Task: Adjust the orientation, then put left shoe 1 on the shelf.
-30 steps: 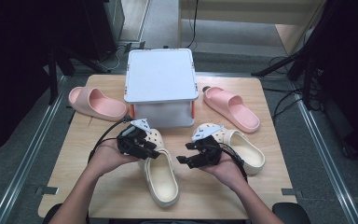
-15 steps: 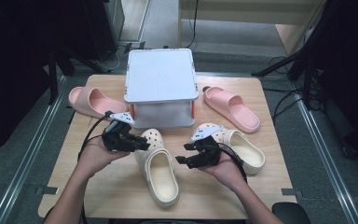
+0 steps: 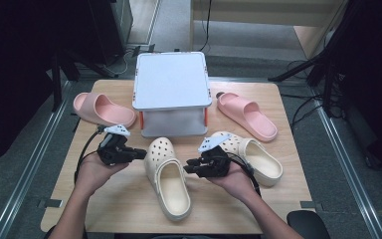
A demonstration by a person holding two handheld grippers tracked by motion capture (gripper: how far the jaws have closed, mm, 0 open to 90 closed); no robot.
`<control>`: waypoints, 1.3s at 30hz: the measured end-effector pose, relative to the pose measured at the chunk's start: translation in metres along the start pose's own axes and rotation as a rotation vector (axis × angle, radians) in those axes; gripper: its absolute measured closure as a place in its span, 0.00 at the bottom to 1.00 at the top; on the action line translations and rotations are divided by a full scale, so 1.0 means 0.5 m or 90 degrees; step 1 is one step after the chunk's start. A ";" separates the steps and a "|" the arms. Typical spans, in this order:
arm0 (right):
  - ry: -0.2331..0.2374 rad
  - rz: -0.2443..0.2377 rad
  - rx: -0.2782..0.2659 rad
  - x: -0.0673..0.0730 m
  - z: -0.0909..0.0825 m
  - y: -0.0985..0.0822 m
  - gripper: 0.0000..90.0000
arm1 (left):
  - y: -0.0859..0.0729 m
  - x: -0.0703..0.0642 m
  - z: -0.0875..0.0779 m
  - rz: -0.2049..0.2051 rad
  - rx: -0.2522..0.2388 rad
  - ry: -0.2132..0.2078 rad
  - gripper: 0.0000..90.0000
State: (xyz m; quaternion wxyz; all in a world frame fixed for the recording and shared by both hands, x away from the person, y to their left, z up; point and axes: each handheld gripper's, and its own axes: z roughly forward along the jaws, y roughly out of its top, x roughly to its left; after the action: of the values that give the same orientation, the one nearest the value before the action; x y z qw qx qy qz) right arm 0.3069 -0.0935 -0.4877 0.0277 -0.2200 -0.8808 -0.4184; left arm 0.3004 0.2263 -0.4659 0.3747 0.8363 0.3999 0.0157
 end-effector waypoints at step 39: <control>0.011 0.011 0.036 0.008 0.060 0.008 0.87 | -0.007 0.034 0.070 -0.038 -0.003 -0.015 0.96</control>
State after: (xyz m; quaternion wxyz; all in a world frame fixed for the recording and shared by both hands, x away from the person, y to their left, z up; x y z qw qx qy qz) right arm 0.3089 -0.0675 -0.5031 0.0452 -0.2229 -0.8901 -0.3950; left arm 0.3212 0.2177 -0.4980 0.3813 0.8235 0.4201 -0.0043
